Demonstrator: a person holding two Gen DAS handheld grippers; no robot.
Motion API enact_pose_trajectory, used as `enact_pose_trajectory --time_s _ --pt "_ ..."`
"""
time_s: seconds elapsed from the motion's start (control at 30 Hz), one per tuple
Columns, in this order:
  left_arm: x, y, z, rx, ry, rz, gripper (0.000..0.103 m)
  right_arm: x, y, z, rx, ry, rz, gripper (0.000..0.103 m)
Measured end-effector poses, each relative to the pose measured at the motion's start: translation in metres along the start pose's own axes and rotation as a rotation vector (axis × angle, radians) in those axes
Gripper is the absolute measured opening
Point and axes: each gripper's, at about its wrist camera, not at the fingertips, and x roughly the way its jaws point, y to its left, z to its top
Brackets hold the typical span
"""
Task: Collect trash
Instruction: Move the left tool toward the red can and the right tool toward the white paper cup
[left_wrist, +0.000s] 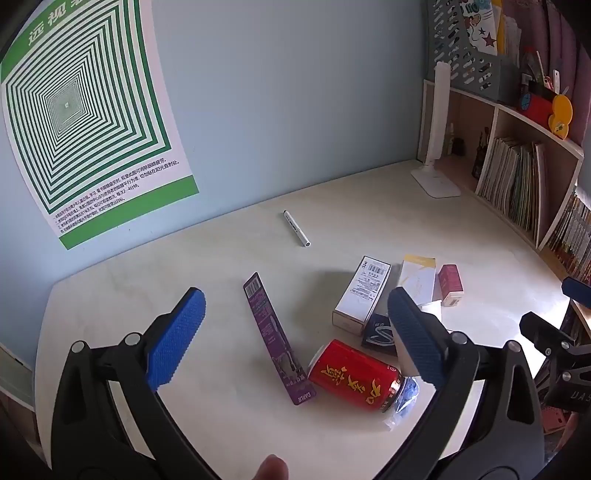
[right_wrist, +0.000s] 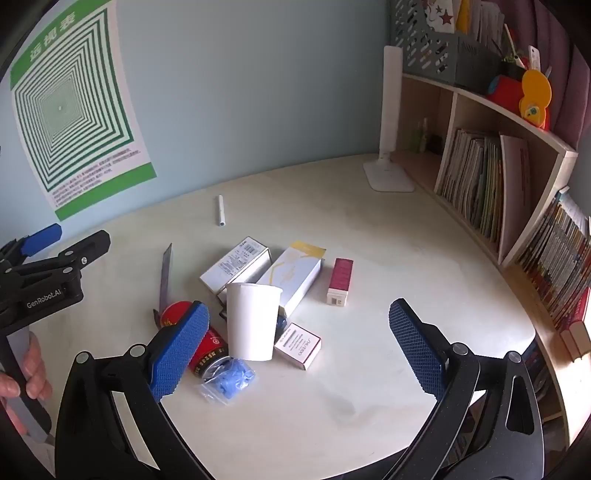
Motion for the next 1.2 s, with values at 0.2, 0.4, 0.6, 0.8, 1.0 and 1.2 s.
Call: enact_pose_trajectory --time_s 0.2,0.4,0.6,0.8,1.0,1.2 --pt "0.0 -0.002 -0.005 0.004 -0.009 0.007 0.097 0.006 0.001 -0.001 0.002 0.005 0.015 0.097" --pt "0.002 0.004 -0.001 -0.024 0.001 0.011 0.097 0.007 0.004 0.002 -0.002 0.012 0.02 0.097" --pt "0.003 0.007 -0.003 -0.03 0.01 0.009 0.097 0.008 0.004 0.0 -0.004 0.013 0.026 0.097" --pt "0.006 0.007 -0.004 -0.027 0.028 0.011 0.097 0.009 0.006 -0.002 -0.004 0.015 0.027 0.097" --pt "0.009 0.008 -0.005 -0.026 0.041 0.012 0.097 0.009 0.005 -0.003 0.0 0.017 0.025 0.097" --pt "0.014 0.01 -0.008 -0.036 0.059 0.002 0.097 0.012 0.004 -0.003 0.01 0.029 0.032 0.097"
